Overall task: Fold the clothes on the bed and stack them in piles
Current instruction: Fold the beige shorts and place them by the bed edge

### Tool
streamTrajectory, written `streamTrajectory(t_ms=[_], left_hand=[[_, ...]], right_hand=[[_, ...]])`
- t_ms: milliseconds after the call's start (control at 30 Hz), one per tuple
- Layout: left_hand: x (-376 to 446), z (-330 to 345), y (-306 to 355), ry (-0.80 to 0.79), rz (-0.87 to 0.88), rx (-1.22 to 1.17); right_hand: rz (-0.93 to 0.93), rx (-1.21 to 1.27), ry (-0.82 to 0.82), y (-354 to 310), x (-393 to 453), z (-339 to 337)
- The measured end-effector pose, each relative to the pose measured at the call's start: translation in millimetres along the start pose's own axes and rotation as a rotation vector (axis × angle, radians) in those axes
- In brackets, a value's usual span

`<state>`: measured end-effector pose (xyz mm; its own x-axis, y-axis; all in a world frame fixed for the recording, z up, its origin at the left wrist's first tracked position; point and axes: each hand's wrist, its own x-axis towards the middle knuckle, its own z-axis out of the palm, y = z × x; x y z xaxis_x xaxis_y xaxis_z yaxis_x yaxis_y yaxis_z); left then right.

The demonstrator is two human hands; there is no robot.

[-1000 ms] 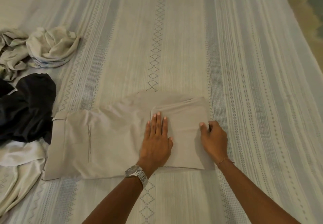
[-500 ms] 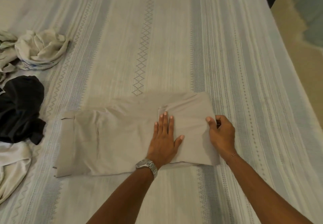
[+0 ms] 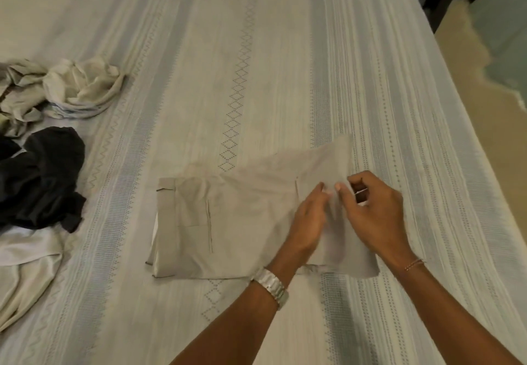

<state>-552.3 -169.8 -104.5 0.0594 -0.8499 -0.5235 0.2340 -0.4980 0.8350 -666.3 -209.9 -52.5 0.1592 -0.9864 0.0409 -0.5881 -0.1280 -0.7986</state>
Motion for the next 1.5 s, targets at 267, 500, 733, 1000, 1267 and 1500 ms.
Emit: streamTrajectory(t_ms=[267,500,733,1000,1267,1500], left_hand=[[-21.0,-97.5,23.2,0.08,-0.269,-0.433],[-11.5,-162.3,-18.3,0.11,-0.334,-0.536],[1.1,-171.4,-47.0,0.198,-0.272,-0.467],[17.2,-168.9,-61.7,0.174,-0.268,-0.487],[21.4,-162.6,-59.9,0.137,-0.289,-0.489],[34.9,-140.0,-58.6,0.087,-0.262,-0.534]], right_hand=[[-0.138,0.058,-0.464,-29.9,-39.2,89.3],[-0.207,-0.265,-0.265,26.3,-43.3,127.3],[-0.172,-0.638,-0.369,60.5,-40.8,169.3],[-0.132,-0.592,-0.28,78.0,-41.8,167.5],[-0.033,-0.466,-0.229,85.9,-35.9,157.6],[-0.065,-0.483,-0.173,88.7,-30.7,142.4]])
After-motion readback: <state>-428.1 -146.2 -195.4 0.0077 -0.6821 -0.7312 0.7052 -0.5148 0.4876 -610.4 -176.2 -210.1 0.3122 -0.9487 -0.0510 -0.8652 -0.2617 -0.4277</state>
